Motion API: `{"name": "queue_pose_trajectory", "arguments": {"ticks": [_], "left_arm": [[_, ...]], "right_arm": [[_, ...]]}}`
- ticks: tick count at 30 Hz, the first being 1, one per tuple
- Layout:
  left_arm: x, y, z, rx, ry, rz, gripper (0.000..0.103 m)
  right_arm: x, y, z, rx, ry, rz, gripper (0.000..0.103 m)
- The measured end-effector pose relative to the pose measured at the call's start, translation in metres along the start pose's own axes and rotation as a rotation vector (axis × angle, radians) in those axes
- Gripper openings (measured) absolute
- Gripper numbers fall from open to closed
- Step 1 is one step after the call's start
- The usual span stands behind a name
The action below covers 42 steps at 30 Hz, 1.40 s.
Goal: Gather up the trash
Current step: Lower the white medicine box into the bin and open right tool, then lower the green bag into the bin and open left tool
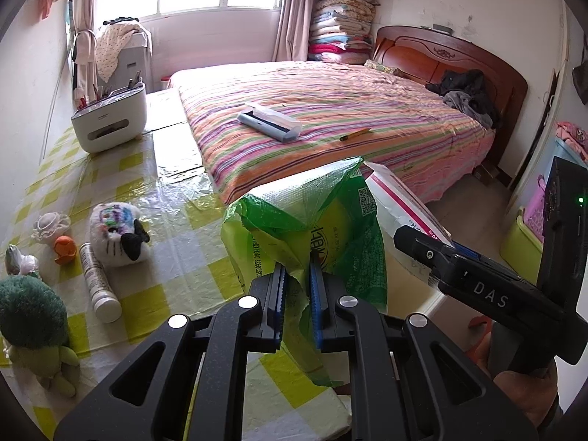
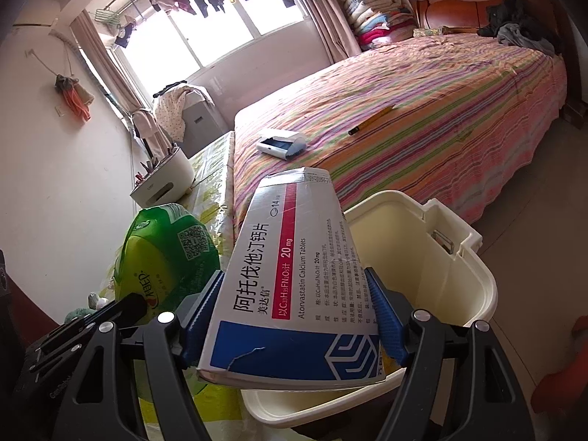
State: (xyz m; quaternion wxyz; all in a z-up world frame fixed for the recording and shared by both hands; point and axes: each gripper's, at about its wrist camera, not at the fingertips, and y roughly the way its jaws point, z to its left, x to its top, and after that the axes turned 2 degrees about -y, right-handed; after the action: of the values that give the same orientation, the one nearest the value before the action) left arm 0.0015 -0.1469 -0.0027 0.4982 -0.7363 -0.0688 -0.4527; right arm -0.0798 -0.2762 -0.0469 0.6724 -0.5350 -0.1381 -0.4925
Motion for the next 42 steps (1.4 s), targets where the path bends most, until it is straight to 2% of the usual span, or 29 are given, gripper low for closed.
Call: {"name": "queue_pose_trajectory", "arguments": {"ticks": [8,17,27,42], "left_arm": [[0.001,0.011,-0.003,-0.008,0.006,0.017,0.011],[0.004,0.019,-0.008,-0.005,0.014,0.027,0.012],[0.006,0.03,-0.017,-0.01,0.031,0.039,0.012],[0.005,0.049,-0.039,-0.023,0.069,0.078,0.015]], "right_arm": [[0.002,0.002,-0.009,-0.033,0.019,0.007,0.073],[0.006,0.004,-0.021,-0.022,0.062,0.021,0.074],[0.014,-0.012,-0.042,-0.014,0.15,-0.06,0.074],[0.02,-0.024,-0.057,-0.003,0.192,-0.1,0.074]]}}
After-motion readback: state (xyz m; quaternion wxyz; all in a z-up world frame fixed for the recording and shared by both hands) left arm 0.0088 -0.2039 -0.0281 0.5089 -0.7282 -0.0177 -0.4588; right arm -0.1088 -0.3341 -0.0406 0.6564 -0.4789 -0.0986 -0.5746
